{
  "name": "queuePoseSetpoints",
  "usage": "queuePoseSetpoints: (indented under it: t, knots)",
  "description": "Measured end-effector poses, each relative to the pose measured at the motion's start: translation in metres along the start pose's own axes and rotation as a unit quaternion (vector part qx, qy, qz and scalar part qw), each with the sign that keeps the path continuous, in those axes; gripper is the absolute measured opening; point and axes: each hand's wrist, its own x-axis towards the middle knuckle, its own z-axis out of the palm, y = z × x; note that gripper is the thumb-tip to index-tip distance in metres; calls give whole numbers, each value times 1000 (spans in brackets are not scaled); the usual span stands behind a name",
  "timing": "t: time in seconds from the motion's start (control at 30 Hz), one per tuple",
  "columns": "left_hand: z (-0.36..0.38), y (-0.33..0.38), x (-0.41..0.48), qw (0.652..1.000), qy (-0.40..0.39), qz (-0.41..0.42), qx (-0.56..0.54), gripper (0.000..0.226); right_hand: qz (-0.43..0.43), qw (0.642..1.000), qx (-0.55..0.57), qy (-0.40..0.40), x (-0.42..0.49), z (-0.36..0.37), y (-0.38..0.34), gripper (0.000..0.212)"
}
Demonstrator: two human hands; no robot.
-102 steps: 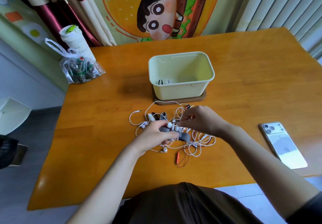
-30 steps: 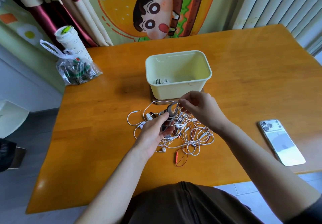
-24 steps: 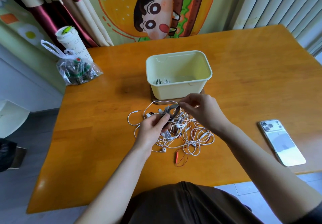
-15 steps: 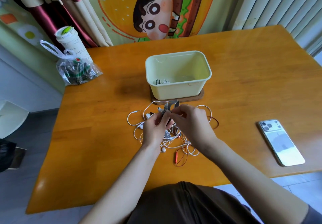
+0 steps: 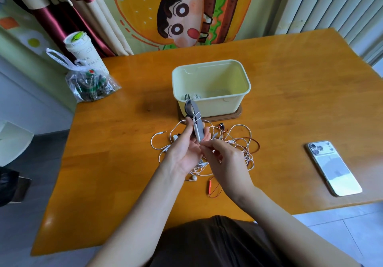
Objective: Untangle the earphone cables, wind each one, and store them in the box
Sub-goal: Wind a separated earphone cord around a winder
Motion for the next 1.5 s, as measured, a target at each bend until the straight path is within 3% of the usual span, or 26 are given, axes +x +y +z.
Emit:
queuePoseSetpoints:
  t: [0.2,0.4,0.6,0.9,1.37,1.5]
  knots:
    - [-1,-4,-5,999,-38,8,36,32,1,1000,-3,4,5,-2,4,5]
    - [-5,-2,-6,999,-12,0,37,33,-35,998,-41,-23,2,-1,4,21]
    - [-11,-6,0,998,47,22,26,40,-59,995,-76,-5,6,-7,8,12]
    - [-12,-11,3,998,52,13,34,36,-165,968,-189,-30,2,-11,13,13]
    - [-16,-14,2,995,78,18,65,34,-105,984,-136,-36,-3,-8,19,9]
    - [-16,-13,-1,996,48,2,80,37,-82,984,-153,-37,-1,-12,26,7]
